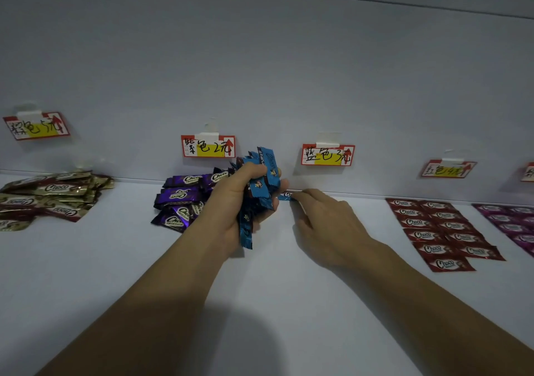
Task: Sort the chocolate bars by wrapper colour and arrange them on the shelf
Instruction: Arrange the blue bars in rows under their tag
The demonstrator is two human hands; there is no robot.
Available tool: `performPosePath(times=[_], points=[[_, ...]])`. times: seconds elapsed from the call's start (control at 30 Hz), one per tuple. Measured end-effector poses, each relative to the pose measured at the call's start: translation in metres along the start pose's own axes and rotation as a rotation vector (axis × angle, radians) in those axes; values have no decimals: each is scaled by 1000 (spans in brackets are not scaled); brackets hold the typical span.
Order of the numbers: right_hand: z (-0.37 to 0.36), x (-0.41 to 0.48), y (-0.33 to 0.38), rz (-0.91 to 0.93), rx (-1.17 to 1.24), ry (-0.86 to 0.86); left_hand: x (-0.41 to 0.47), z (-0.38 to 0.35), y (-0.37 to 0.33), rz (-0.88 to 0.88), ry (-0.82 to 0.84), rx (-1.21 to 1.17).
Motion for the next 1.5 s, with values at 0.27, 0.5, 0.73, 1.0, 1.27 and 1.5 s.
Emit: performPosePath(times=[0.27, 0.5, 0.73, 1.0, 1.27, 1.5], points=[[26, -4, -14, -38, 431, -122, -1, -5, 7, -54, -30, 111], [-5, 0, 10, 95, 46, 47, -1, 3, -17, -119, -50, 39], [-9, -1, 6, 92, 77, 60, 0, 5, -12, -122, -68, 131], [53, -4, -3, -118, 1074, -222, -9, -5, 1, -132, 64, 338], [60, -5, -29, -209, 1047, -333, -8, -6, 16, -32, -11, 310], [14, 16, -48, 13, 2, -417, 2, 3, 18, 66, -132, 188]])
Point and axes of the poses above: each hand's wrist, its own x-axis towards the middle knuckle, its own z-axis out of the back of the hand, y = z × x, the point moved 2 cm from there along x, towards the middle knuckle, and after that the axes turned 10 degrees about -x, right-handed, at the moved point
